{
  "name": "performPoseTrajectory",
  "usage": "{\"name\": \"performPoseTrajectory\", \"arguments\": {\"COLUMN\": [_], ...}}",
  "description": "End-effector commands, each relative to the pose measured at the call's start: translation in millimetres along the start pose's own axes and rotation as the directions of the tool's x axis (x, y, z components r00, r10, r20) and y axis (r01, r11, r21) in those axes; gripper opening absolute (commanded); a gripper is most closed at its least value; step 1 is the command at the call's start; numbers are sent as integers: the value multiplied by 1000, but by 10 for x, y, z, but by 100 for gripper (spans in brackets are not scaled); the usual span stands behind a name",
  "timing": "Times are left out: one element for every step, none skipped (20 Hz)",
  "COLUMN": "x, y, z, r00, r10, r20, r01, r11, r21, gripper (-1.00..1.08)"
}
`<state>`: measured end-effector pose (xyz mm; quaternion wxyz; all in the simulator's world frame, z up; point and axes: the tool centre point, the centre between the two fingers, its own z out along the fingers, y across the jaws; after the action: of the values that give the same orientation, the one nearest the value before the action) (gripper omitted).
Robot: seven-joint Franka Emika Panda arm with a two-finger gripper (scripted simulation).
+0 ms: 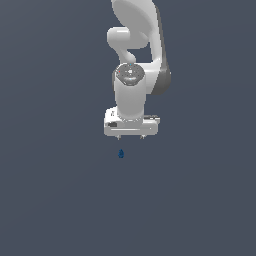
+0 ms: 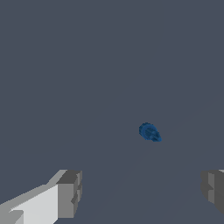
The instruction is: Pick up the object and move it to a goal position.
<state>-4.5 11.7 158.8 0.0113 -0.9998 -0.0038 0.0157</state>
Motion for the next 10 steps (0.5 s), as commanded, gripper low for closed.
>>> {"name": "performPoseTrajectory", "arguments": {"x": [0,5,18,40,70,108,147,177,198,210], "y": [0,1,3,6,10,16,21,24,26,26], "z": [0,-6,-23,-52,-92,-144,-200,-244,-277,-298], "r00": [1000,1000,1000,1000,1000,999,999,998,997,997], "r10": [0,0,0,0,0,0,0,1,3,4], "r20": [0,-2,-7,-15,-26,-40,-54,-66,-74,-79], "r01": [0,0,0,0,0,0,-1,-2,-4,-5], "r11": [1000,1000,1000,1000,1000,1000,1000,1000,1000,1000], "r21": [0,0,-1,-3,-5,-7,-10,-12,-13,-14], "gripper": [100,100,100,100,100,100,100,100,100,100]}}
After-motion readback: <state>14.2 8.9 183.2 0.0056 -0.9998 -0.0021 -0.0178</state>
